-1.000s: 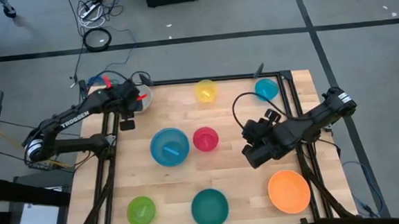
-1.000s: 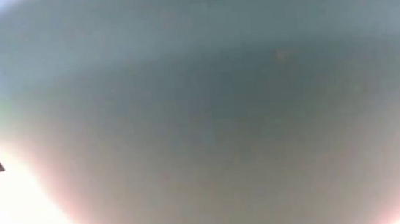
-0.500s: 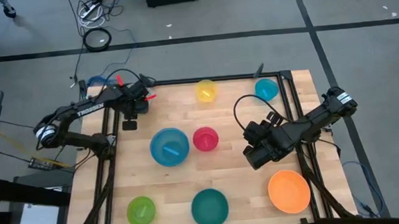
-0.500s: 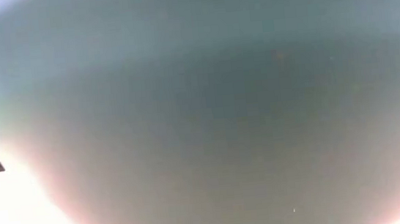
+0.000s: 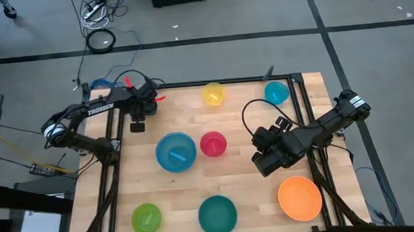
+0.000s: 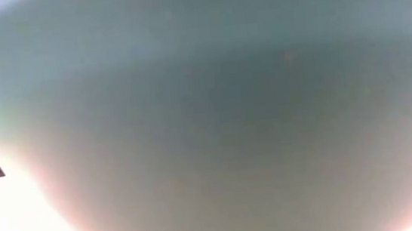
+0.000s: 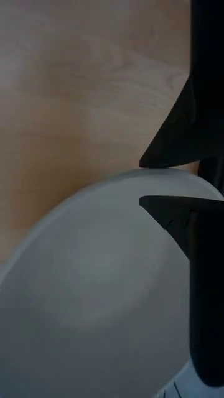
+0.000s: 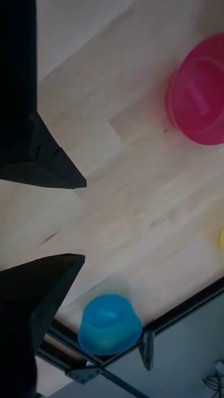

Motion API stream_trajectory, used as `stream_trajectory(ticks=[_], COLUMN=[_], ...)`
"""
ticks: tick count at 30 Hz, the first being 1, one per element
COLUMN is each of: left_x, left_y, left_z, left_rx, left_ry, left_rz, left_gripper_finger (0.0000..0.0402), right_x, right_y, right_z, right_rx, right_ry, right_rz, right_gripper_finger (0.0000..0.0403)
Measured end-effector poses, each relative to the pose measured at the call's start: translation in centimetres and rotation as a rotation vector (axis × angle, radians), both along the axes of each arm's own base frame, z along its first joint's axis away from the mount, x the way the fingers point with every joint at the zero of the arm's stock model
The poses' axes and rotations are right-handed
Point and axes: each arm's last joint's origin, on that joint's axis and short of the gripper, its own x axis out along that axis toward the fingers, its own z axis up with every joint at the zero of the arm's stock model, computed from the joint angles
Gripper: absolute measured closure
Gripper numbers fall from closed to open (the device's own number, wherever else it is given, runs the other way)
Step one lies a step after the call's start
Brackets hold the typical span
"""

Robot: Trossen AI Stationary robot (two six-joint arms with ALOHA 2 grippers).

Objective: Nest bowls inside each other
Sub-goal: Stack the gray bowl on top of the large blue bowl

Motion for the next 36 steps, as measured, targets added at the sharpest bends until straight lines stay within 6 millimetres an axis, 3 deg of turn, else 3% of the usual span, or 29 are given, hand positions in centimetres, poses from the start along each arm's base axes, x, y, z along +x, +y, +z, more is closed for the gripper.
stream_trajectory(ticks=[6,15,25,36], left_x=[0.3,0.2,0.4,1.0], left_y=[0.3,-0.4,-2.3,-3.6], left_z=[-0.5,-0.4,-0.4,-0.3], left_rx=[-0.016,-0.113,-0.301,-0.377], left_ry=[-0.014,-0.048,-0.082,-0.111], left_rz=[0.004,0.083,0.170,0.194], left_gripper_finger=[0.0320,0.0381,0.0359,0.0357], right_x=[-0.1,-0.1,-0.1,-0.1], right_y=[0.2,0.2,0.2,0.2], right_z=[0.0,0.0,0.0,0.0], right_rx=[0.001,-0.001,-0.002,-0.001], right_ry=[-0.004,0.000,0.001,0.001], right_rz=[0.002,0.007,0.008,0.008], right_gripper_finger=[0.0234,0.0236,0.0236,0.0236])
